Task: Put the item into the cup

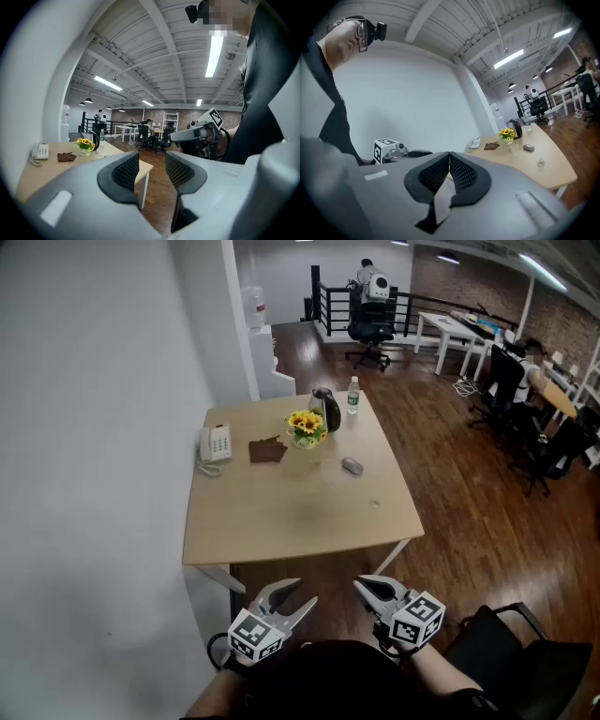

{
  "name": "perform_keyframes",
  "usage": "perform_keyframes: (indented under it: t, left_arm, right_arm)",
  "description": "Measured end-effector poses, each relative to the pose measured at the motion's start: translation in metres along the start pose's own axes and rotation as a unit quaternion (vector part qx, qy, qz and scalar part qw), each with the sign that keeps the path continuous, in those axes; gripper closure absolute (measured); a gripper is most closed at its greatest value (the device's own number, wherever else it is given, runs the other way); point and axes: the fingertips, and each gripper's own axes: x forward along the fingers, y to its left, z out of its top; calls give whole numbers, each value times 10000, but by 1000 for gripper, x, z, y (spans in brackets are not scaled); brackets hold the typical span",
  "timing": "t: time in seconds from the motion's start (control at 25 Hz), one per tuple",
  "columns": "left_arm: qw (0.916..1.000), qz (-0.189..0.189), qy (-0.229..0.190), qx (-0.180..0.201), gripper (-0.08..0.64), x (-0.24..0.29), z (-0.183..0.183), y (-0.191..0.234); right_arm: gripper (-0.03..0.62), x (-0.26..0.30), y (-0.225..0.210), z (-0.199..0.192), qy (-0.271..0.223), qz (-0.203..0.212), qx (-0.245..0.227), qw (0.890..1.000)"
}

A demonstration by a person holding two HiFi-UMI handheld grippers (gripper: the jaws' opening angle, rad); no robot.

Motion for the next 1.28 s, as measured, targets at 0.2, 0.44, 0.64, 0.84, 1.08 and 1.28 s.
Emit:
perform_keyframes:
  t: [0.2,0.44,0.64,0.84,1.08,1.28]
  left_arm:
    - [10000,-67,-50,43,391,-1,-1,12]
    - [9998,-201,12,28,391,-14,-9,26]
    - [9997,-255,34,15,391,-25,-13,40]
    - [9998,-199,7,-48,391,-31,-19,56]
    - [9998,-173,-39,-116,391,-27,-17,66]
    - [9998,-137,-33,-149,391,-16,-20,78]
  right_arm:
    - [583,12,-6,-4,49,-78,-21,10000]
    - [583,28,-4,-6,22,-239,-22,9997]
    - [581,45,1,-8,39,-340,48,9994]
    - [580,64,2,-7,41,-305,17,9995]
    - [578,75,1,-1,108,-283,37,9995]
    - [577,84,-16,3,109,-274,50,9996]
